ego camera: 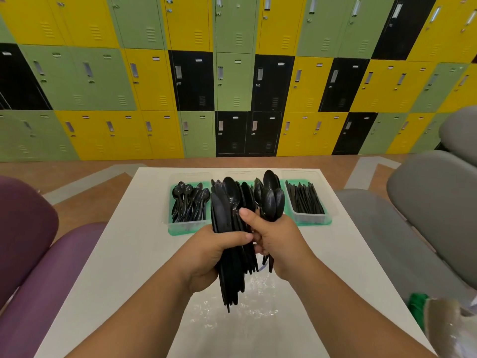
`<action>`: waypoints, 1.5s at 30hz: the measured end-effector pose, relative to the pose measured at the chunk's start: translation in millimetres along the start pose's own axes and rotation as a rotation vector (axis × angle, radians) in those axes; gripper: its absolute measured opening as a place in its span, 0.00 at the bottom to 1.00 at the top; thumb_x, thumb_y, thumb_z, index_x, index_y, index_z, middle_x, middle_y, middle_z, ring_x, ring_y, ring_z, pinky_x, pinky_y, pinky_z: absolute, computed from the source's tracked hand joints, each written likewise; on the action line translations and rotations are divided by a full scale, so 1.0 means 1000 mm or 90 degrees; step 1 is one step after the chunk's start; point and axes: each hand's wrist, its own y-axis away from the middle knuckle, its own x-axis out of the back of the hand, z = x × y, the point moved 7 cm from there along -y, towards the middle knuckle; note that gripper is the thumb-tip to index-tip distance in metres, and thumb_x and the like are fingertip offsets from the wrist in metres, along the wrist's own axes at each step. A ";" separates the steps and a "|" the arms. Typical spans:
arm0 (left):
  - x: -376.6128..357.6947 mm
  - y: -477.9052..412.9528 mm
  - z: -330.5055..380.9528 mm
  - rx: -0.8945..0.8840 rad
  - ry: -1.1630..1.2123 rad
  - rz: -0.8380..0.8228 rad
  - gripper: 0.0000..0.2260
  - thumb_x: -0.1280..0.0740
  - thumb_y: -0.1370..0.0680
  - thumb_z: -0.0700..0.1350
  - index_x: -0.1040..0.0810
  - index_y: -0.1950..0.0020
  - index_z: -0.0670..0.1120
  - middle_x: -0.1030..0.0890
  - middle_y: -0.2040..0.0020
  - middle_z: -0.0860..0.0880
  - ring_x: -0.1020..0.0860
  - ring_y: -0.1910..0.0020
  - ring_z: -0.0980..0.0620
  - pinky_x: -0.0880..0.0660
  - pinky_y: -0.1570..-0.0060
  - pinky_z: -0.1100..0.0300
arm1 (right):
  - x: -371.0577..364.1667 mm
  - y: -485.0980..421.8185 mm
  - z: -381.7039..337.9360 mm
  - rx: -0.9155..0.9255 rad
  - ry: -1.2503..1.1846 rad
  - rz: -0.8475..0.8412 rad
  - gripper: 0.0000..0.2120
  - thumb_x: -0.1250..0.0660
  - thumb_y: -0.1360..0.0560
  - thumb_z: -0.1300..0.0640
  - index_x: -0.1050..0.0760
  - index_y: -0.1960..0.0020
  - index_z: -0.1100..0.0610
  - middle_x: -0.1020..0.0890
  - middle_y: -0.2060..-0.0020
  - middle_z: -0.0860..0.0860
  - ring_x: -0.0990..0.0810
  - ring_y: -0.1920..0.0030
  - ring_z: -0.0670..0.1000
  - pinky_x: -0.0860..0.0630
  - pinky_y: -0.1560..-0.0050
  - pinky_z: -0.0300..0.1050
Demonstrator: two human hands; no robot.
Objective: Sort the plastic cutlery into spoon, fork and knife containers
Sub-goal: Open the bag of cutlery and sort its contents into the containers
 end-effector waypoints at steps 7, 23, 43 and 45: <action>-0.003 0.002 0.003 -0.059 -0.003 0.044 0.12 0.35 0.25 0.33 0.15 0.62 0.44 0.15 0.62 0.41 0.16 0.63 0.47 0.19 0.64 0.60 | 0.004 -0.004 0.011 -0.035 -0.062 0.038 0.07 0.30 0.26 0.57 0.22 0.62 0.56 0.30 0.81 0.46 0.31 0.77 0.45 0.33 0.77 0.36; 0.011 0.002 -0.014 -0.090 0.072 0.276 0.07 0.29 0.28 0.35 0.18 0.58 0.47 0.15 0.63 0.44 0.17 0.60 0.44 0.19 0.60 0.54 | 0.009 -0.005 0.017 0.047 -0.036 0.134 0.10 0.27 0.29 0.59 0.20 0.68 0.53 0.23 0.79 0.45 0.27 0.76 0.42 0.31 0.70 0.39; 0.012 0.000 -0.017 -0.069 0.152 0.270 0.05 0.33 0.26 0.34 0.19 0.59 0.38 0.17 0.69 0.40 0.18 0.70 0.44 0.20 0.62 0.51 | -0.006 -0.003 0.018 -0.017 -0.114 -0.019 0.04 0.37 0.22 0.64 0.25 0.51 0.64 0.26 0.83 0.45 0.27 0.81 0.40 0.32 0.78 0.30; 0.015 0.000 -0.017 -0.070 0.146 0.284 0.04 0.33 0.26 0.33 0.19 0.59 0.38 0.17 0.69 0.40 0.18 0.71 0.45 0.19 0.65 0.53 | -0.008 -0.005 0.019 -0.012 -0.087 -0.020 0.04 0.37 0.21 0.63 0.25 0.52 0.63 0.26 0.83 0.44 0.26 0.81 0.39 0.32 0.78 0.30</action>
